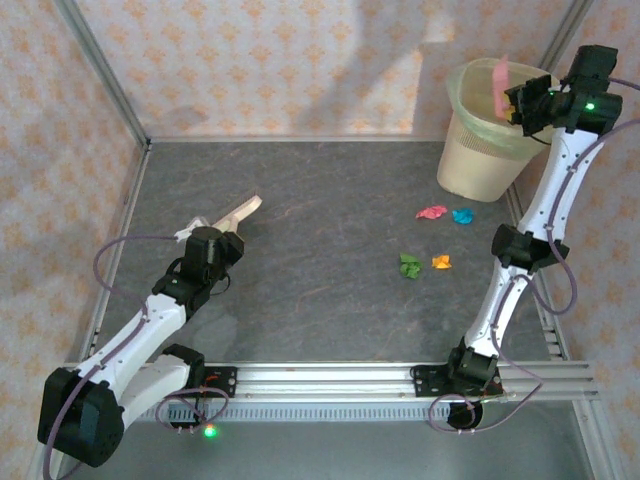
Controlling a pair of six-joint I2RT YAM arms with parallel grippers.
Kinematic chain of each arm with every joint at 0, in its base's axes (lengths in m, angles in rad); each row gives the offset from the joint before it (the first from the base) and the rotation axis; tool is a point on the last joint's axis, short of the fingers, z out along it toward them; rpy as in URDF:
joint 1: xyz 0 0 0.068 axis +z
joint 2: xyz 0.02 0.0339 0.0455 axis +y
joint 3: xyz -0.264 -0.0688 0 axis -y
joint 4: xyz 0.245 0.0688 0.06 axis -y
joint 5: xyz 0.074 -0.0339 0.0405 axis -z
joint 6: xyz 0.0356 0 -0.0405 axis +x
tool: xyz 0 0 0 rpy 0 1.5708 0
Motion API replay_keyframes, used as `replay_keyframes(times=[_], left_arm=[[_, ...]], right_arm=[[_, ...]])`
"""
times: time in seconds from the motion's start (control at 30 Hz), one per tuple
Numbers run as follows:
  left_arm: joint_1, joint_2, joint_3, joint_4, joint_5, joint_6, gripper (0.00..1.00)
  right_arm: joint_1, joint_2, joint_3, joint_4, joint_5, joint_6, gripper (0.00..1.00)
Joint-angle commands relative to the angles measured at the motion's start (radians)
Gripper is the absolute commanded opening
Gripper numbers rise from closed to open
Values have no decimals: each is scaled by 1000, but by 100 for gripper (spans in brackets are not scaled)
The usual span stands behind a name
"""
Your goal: Sweep away the paper scraps from the table
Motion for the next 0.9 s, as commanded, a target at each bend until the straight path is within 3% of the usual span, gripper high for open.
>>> replay_keyframes(times=[0.0, 0.2, 0.5, 0.73, 0.87], left_arm=[[-8, -24, 34, -1, -30, 23, 0], [-8, -22, 36, -3, -29, 26, 0], [-8, -19, 46, -8, -8, 30, 0], [-9, -19, 47, -6, -3, 27, 0], [-8, -8, 47, 1, 10, 28, 0]], right_arm=[[-3, -115, 70, -79, 30, -158, 0], [-1, -167, 70, -235, 59, -326, 0], [2, -292, -17, -263, 8, -317, 0], [123, -361, -10, -350, 40, -347, 0], [151, -468, -137, -348, 70, -366, 0]])
